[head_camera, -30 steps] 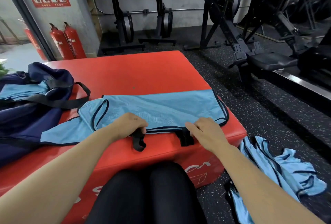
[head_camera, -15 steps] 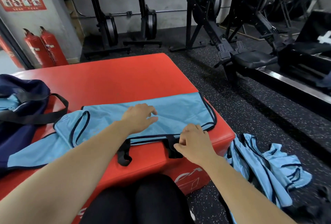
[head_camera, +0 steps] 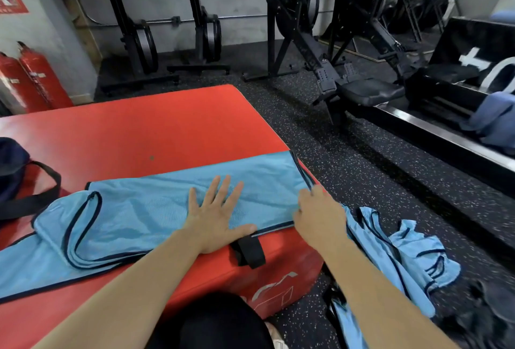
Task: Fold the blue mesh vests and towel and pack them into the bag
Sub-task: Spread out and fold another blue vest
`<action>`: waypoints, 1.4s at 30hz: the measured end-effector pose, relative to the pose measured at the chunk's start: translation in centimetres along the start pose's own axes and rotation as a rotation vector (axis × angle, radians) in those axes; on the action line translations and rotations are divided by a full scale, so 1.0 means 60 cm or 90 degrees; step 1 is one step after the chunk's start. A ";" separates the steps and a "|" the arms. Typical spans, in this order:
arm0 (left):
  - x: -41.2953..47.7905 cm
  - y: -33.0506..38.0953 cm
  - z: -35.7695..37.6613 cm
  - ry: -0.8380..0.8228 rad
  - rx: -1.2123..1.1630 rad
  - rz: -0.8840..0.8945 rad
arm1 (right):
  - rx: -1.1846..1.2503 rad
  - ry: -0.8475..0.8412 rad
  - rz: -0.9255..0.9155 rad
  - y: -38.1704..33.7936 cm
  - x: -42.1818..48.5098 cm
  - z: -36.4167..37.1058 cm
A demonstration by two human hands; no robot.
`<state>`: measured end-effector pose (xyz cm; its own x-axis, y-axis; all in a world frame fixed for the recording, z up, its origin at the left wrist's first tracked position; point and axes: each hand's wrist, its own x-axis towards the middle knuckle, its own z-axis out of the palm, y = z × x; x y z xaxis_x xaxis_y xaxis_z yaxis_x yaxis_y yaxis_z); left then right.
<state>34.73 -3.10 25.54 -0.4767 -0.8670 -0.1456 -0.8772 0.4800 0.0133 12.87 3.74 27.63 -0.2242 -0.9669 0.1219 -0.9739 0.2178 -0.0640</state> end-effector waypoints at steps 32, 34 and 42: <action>0.008 -0.041 -0.060 -0.035 -0.026 -0.025 | -0.005 -0.047 -0.225 -0.053 0.204 0.033; 0.003 -0.070 -0.061 -0.046 -0.006 -0.089 | 0.030 -0.119 -0.360 -0.084 0.165 0.032; -0.042 -0.100 -0.019 -0.113 -0.045 -0.267 | -0.025 -0.193 -0.230 -0.050 0.231 0.068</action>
<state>41.10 -3.94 26.98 -0.0678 -0.9450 -0.3199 -0.9969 0.0773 -0.0171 12.86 -10.85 25.47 0.1439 -0.9756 -0.1660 -0.9896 -0.1404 -0.0327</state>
